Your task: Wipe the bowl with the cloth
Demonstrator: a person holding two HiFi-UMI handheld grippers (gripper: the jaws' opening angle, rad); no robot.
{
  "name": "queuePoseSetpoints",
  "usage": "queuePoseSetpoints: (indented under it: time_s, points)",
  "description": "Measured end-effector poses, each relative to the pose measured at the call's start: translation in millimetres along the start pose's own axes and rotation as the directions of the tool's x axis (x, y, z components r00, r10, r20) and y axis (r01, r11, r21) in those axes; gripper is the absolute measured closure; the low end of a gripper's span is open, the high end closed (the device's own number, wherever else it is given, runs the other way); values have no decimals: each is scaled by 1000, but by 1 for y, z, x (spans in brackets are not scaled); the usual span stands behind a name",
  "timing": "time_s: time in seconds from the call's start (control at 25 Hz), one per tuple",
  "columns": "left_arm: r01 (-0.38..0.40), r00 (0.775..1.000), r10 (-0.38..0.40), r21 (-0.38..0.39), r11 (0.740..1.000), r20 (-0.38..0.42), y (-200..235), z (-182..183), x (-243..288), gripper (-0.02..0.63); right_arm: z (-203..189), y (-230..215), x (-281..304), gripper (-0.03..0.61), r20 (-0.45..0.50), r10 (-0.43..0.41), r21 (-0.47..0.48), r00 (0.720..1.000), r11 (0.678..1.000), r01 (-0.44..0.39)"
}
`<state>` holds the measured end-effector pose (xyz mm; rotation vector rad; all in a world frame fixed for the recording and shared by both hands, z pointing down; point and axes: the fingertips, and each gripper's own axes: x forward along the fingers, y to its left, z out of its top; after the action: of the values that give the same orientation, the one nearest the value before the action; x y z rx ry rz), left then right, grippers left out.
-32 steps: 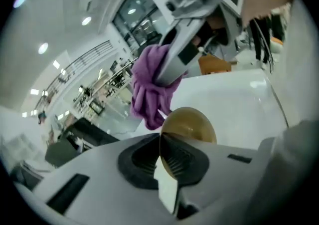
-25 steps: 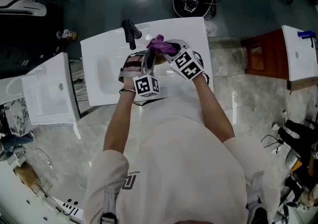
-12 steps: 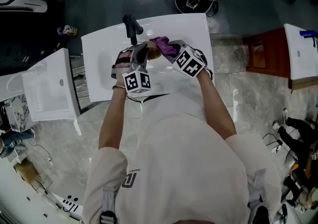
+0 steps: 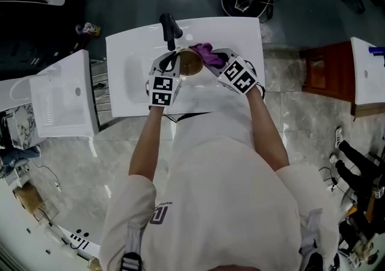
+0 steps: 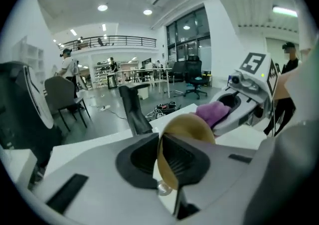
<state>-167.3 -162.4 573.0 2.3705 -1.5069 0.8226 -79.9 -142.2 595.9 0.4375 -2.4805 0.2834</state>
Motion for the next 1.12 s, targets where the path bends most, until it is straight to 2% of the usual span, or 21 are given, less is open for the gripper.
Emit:
queuePoseSetpoints:
  time_s: [0.08, 0.12, 0.2, 0.24, 0.28, 0.32, 0.4, 0.44, 0.6, 0.64, 0.72, 0.76, 0.8, 0.96, 1.12]
  points:
    - [3, 1000, -2, -115, 993, 3, 5, -9, -1, 588, 6, 0, -1, 468, 43, 12, 30, 999, 999, -13]
    - [10, 1000, -9, -187, 982, 7, 7, -15, -2, 588, 10, 1, -1, 468, 67, 22, 44, 998, 999, -25]
    - [38, 999, -33, -352, 935, 21, 7, -28, -5, 589, 15, 3, -4, 469, 108, 52, 68, 993, 996, -60]
    - [58, 998, -50, -440, 896, 30, 6, -34, -6, 589, 18, 5, -6, 468, 130, 69, 81, 989, 993, -80]
    - [81, 997, -68, -528, 845, 44, 5, -40, -7, 589, 22, 6, -8, 469, 155, 87, 97, 984, 990, -103]
    - [105, 994, -85, -615, 782, 62, 3, -46, -7, 589, 25, 7, -10, 468, 186, 105, 117, 977, 985, -128]
    - [146, 989, -98, -759, 634, 109, -1, -56, -9, 595, 34, 10, -14, 469, 248, 134, 150, 959, 973, -175]
    - [160, 987, -94, -806, 570, 129, -2, -60, -9, 595, 37, 12, -16, 468, 265, 145, 151, 953, 970, -190]
    - [187, 982, -61, -905, 382, 177, -5, -69, -10, 594, 42, 21, -16, 468, 283, 178, 120, 943, 968, -218]
    - [198, 980, -45, -928, 316, 194, -4, -71, -10, 595, 43, 22, -17, 469, 285, 185, 118, 940, 967, -226]
    - [234, 971, -1, -959, 162, 237, -2, -74, -10, 598, 43, 28, -18, 468, 287, 211, 110, 935, 962, -251]
    - [249, 967, 18, -963, 103, 252, -1, -76, -10, 598, 43, 32, -17, 469, 287, 225, 104, 931, 959, -264]
    - [257, 965, 30, -964, 67, 260, -1, -76, -10, 598, 43, 35, -17, 469, 286, 235, 99, 929, 957, -273]
    - [278, 960, 51, -961, -19, 276, -4, -80, -12, 598, 38, 46, -15, 469, 264, 286, 82, 921, 945, -316]
    - [299, 954, 49, -951, -81, 296, -7, -84, -10, 598, 25, 61, -9, 469, 193, 349, 45, 917, 930, -364]
